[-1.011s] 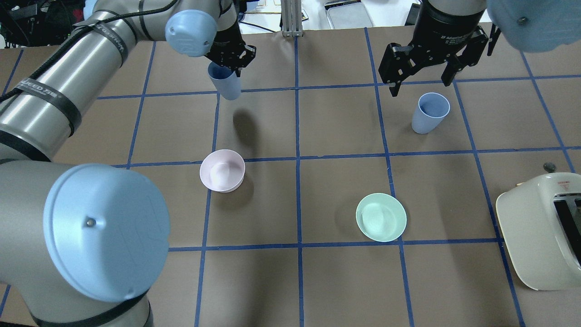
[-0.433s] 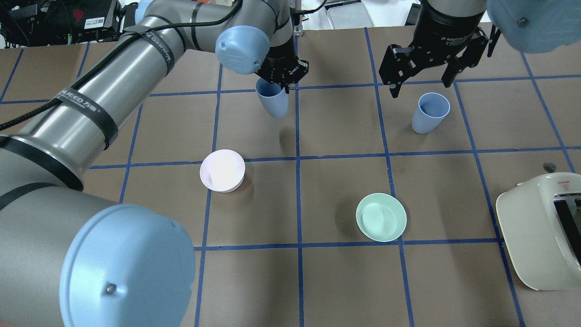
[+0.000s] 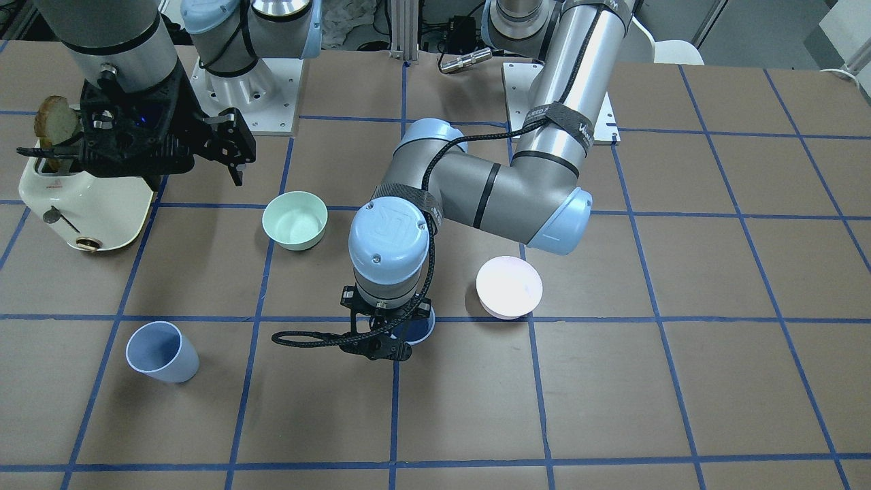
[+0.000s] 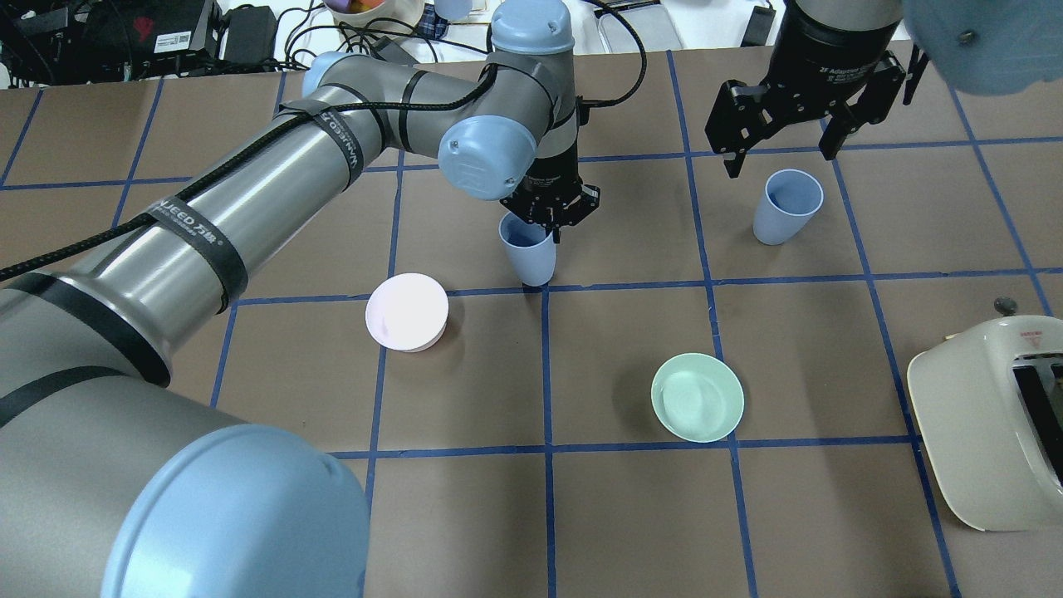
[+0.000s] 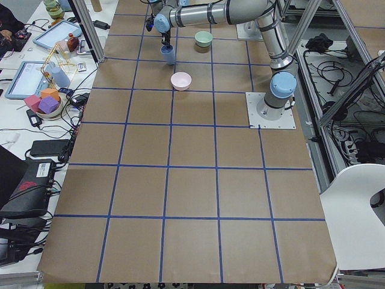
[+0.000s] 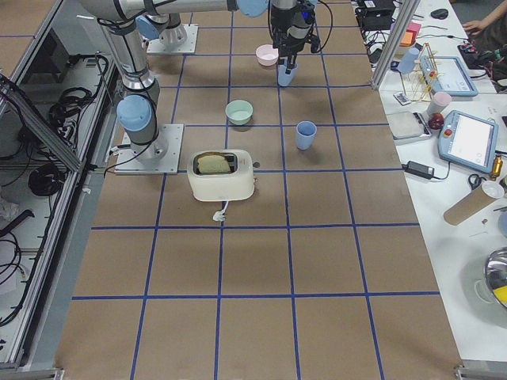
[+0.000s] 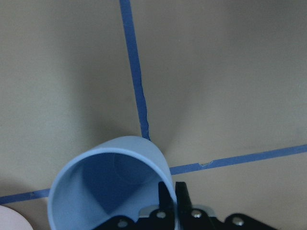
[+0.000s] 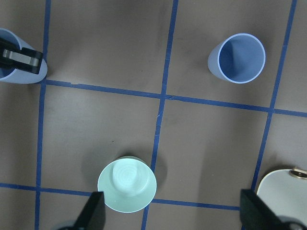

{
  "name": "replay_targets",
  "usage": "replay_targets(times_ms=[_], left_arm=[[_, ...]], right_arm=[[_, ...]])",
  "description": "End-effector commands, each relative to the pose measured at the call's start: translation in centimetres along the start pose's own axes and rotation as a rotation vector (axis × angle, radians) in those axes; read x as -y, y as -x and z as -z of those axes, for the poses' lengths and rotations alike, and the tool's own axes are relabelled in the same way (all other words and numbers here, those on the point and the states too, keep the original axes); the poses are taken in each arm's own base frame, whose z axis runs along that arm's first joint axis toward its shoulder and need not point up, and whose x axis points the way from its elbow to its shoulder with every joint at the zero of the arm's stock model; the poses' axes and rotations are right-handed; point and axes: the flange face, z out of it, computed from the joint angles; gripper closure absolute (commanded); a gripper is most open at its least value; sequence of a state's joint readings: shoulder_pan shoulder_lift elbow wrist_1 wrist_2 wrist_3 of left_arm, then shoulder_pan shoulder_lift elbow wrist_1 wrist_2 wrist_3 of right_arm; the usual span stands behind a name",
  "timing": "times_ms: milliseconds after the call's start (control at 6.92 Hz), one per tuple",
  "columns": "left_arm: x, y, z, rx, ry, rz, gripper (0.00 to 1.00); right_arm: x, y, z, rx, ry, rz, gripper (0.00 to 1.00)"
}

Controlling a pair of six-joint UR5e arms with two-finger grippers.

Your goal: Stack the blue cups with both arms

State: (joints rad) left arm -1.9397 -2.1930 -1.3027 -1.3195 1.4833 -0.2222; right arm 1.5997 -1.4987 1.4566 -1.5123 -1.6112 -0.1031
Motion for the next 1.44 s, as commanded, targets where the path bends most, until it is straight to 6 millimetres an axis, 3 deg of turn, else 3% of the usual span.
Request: replay_targets(times_ms=[0, 144, 289, 578, 722, 867, 1156, 1300], left_arm=[[-0.6, 0.0, 1.1, -0.007, -0.005, -0.001, 0.00], [-0.7, 0.8, 2.7, -0.011, -0.022, 0.009, 0.00], [-1.5, 2.6, 6.4, -0.012, -0.023, 0.032, 0.00], [-2.4, 11.4, 14.4, -0.024, -0.097, 0.144, 0.00], [-4.2, 14.5, 18.3, -0.012, -0.151, 0.189, 0.00], [-7.1, 15.4, 20.6, 0.054, -0.160, 0.198, 0.00], [-14.9, 15.8, 22.9, 0.098, -0.198, 0.069, 0.00], [-16.4, 16.4, 23.8, 0.098, -0.237, 0.074, 0.00]], right_arm=[[0.4, -0.6, -0.5, 0.000, 0.006, -0.011, 0.00], [0.7, -0.8, -0.4, -0.005, -0.023, -0.015, 0.00], [2.4, -2.1, -1.8, -0.011, -0.029, 0.006, 0.00], [4.9, -6.6, -4.0, -0.014, -0.045, -0.020, 0.00], [6.7, -8.9, -7.0, -0.002, -0.017, -0.021, 0.00], [8.7, -11.1, -9.6, 0.000, -0.032, -0.020, 0.00], [11.5, -14.9, -13.8, -0.007, -0.060, -0.012, 0.00], [12.2, -15.7, -15.5, -0.004, -0.054, -0.021, 0.00]])
